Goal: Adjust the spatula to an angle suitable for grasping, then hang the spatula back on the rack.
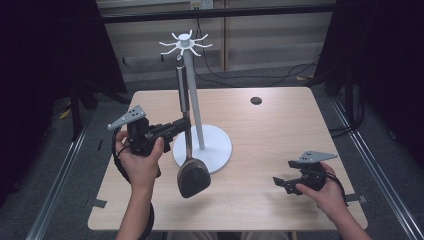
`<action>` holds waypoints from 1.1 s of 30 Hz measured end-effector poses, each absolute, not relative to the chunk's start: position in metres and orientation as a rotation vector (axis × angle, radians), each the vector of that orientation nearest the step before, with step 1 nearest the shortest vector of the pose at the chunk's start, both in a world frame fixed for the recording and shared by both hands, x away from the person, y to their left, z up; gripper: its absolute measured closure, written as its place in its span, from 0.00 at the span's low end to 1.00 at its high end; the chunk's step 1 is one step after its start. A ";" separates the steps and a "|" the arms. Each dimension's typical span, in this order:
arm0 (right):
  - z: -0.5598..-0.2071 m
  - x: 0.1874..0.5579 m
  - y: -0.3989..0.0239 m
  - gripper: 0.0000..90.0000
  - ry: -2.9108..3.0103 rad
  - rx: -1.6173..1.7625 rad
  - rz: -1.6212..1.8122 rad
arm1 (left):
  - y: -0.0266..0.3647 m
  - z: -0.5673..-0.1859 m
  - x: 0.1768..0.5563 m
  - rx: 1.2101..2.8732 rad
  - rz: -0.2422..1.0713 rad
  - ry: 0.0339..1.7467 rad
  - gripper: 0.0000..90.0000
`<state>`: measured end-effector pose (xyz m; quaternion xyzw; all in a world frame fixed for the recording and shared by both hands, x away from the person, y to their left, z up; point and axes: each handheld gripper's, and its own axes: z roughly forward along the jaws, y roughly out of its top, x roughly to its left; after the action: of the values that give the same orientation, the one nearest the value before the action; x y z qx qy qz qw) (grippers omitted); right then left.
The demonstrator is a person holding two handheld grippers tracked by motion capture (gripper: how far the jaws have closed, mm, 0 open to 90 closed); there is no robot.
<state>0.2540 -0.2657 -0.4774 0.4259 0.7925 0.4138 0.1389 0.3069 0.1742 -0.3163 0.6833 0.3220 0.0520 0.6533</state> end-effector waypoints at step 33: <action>-0.478 0.248 -0.273 0.12 2.282 1.247 1.174 | 0.171 -0.320 0.317 1.570 0.155 0.727 0.95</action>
<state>0.2478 -0.2728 -0.4785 0.4326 0.7914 0.4073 0.1437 0.3174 0.1713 -0.3197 0.6900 0.3193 0.0682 0.6460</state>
